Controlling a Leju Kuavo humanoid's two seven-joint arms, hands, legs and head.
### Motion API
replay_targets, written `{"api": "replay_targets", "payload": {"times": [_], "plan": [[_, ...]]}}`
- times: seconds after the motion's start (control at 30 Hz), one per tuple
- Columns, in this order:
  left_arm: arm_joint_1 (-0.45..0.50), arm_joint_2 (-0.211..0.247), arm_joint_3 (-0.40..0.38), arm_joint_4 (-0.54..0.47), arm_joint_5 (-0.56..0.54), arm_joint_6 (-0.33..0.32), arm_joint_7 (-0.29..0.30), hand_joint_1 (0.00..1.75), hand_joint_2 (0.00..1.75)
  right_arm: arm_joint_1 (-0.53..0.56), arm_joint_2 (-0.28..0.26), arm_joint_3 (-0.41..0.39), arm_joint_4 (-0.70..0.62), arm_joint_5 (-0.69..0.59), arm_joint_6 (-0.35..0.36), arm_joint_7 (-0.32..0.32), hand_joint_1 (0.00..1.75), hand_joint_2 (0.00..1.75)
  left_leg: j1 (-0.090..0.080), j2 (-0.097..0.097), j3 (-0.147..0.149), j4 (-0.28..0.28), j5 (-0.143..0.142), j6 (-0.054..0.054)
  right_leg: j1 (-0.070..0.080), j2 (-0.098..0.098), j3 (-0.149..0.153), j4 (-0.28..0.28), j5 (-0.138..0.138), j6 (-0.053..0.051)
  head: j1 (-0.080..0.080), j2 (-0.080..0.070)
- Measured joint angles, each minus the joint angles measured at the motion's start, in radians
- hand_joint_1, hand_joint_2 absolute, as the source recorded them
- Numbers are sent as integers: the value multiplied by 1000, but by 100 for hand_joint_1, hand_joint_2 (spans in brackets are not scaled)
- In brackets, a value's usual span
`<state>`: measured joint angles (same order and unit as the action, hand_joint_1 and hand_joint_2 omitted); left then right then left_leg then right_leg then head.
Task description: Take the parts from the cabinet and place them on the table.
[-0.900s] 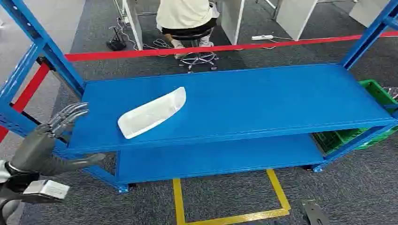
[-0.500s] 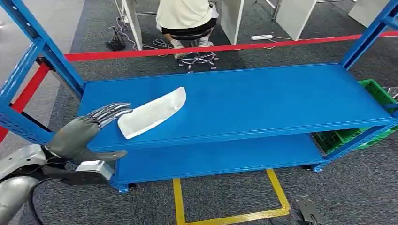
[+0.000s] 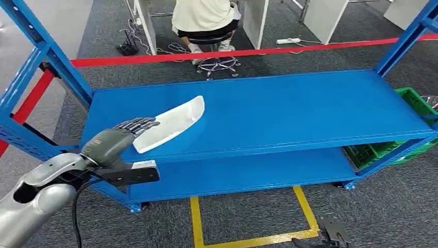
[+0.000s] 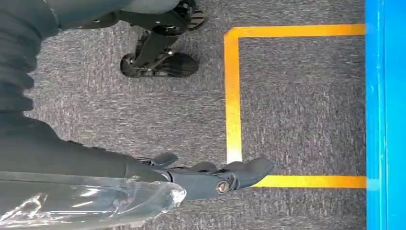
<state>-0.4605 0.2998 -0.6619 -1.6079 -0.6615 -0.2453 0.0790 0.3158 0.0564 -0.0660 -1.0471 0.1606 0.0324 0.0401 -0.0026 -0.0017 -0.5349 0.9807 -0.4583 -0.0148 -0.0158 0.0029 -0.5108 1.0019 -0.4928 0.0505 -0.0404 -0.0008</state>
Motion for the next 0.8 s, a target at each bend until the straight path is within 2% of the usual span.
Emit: {"api": "replay_targets", "payload": {"times": [0.1,0.27,0.4,0.67,0.8], "plan": [[-7,-5,-10,13,-2,-6,3,0,175,-1,-6,10,5,-4,-3,0,0,175,0,0,0,0,0,0,0,0,0,0,0,0,0,0],[-26,-30,-26,40,-29,-39,55,0,175,-11,-20,48,7,-52,-34,20,0,175,0,0,0,0,0,0,0,0,0,0,0,0,0,0],[-39,-68,-33,86,-78,-33,88,0,175,-23,-37,89,8,-94,-64,29,0,175,-1,0,0,0,0,1,0,0,0,0,1,1,0,0],[-77,-147,-43,217,-68,-41,93,0,175,-53,-71,167,15,-150,-90,30,0,175,-1,0,0,0,1,1,-1,0,0,0,1,1,0,0],[-97,-180,-47,287,-89,-38,120,0,175,-66,-81,192,21,-166,-98,31,0,175,-1,0,0,0,1,1,-2,0,0,0,1,2,0,0]]}}
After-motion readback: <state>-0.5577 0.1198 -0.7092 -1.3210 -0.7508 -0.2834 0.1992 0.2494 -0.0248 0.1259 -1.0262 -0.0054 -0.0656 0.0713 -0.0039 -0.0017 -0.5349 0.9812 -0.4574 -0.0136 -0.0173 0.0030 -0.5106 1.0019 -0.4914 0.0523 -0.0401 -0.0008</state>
